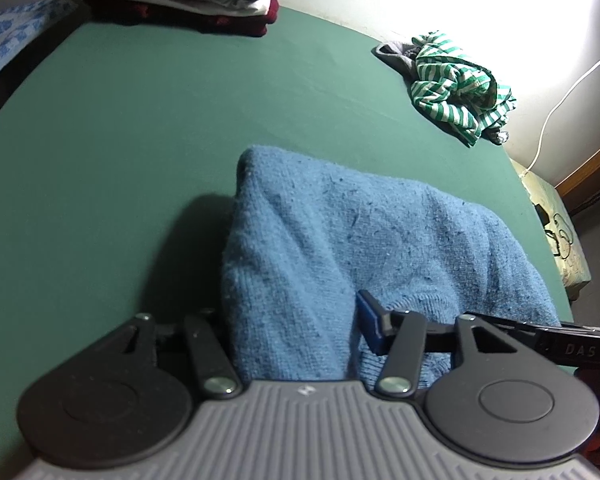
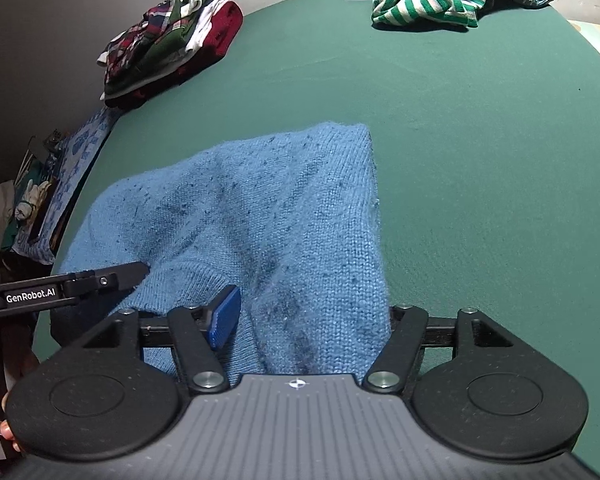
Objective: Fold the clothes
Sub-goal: 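Lift the folded blue sweater with both grippers off the bed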
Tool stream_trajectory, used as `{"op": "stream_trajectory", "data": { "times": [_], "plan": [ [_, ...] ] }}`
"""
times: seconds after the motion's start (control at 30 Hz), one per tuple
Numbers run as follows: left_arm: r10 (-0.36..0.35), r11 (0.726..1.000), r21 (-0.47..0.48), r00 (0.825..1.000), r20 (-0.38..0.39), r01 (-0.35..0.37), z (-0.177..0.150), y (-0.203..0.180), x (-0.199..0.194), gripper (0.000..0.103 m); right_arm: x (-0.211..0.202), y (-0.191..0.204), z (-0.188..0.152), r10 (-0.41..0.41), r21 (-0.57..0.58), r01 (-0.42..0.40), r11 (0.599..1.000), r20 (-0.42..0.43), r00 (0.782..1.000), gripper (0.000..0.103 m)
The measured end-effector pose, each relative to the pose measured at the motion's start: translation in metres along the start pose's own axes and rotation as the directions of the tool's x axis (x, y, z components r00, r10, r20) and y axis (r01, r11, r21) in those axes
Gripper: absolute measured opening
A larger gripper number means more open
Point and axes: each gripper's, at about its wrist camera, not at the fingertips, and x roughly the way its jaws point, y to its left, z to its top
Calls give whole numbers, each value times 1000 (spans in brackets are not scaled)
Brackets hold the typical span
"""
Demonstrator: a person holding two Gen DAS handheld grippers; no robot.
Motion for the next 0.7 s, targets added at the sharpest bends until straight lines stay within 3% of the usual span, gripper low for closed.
{"op": "stream_trajectory", "data": {
  "times": [0.27,0.4,0.6,0.63,0.7],
  "plan": [
    [26,999,29,1000,-1,-26,-1,-2,0,66,-4,-7,-2,22,36,-23,999,24,999,56],
    [68,997,30,998,-5,-68,-1,1,4,87,-4,-8,0,24,36,-24,999,11,1000,53],
    [49,998,29,999,-7,-48,1,2,5,82,-4,-9,0,31,27,-31,999,5,999,52],
    [41,999,27,999,-8,-40,2,2,4,80,-4,-9,1,32,26,-32,999,4,999,52],
    [12,1000,22,1000,-7,-11,2,0,3,65,-4,-10,1,36,22,-36,999,1,999,52]
  ]
}}
